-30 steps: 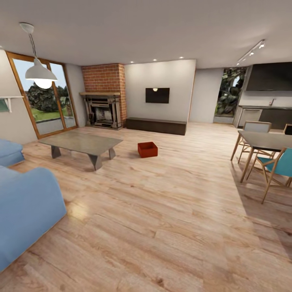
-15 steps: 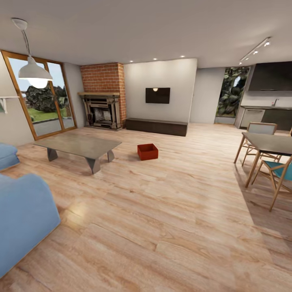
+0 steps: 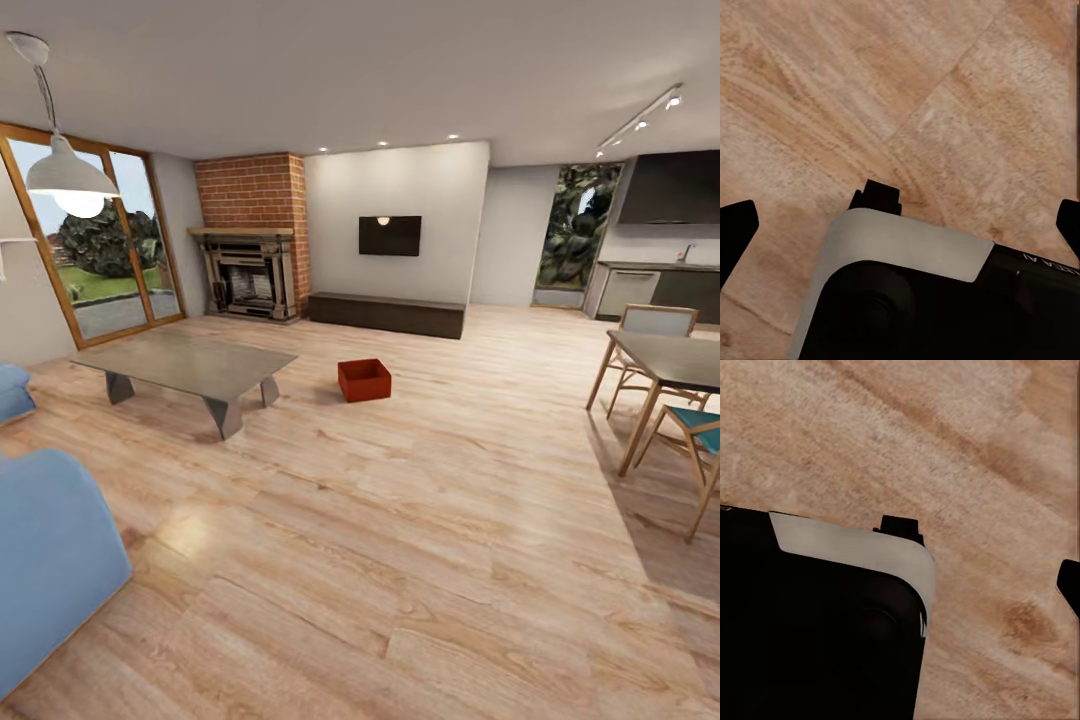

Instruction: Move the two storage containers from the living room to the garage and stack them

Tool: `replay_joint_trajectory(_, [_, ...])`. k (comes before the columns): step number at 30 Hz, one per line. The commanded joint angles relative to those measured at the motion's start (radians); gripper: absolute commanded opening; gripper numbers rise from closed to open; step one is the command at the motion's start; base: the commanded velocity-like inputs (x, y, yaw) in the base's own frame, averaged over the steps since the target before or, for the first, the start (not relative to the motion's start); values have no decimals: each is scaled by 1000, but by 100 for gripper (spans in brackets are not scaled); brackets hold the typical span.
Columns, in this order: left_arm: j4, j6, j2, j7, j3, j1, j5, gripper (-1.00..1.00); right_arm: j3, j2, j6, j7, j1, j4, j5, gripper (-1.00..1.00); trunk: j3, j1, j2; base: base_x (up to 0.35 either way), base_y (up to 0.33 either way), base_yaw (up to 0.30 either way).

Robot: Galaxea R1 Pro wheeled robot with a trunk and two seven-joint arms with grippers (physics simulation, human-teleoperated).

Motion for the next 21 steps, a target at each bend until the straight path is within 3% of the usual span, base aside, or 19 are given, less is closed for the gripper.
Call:
replay_joint_trajectory(1, [1,-3,0,-1,-5,-1,6,100,5,0,-6,0,-1,3,5,100,-1,1,0,322,0,0])
replay_joint_trajectory(21, [1,-3,0,-1,-5,-1,7,100,5,0,-6,0,-1,3,5,100,-1,1,0,322,0,0])
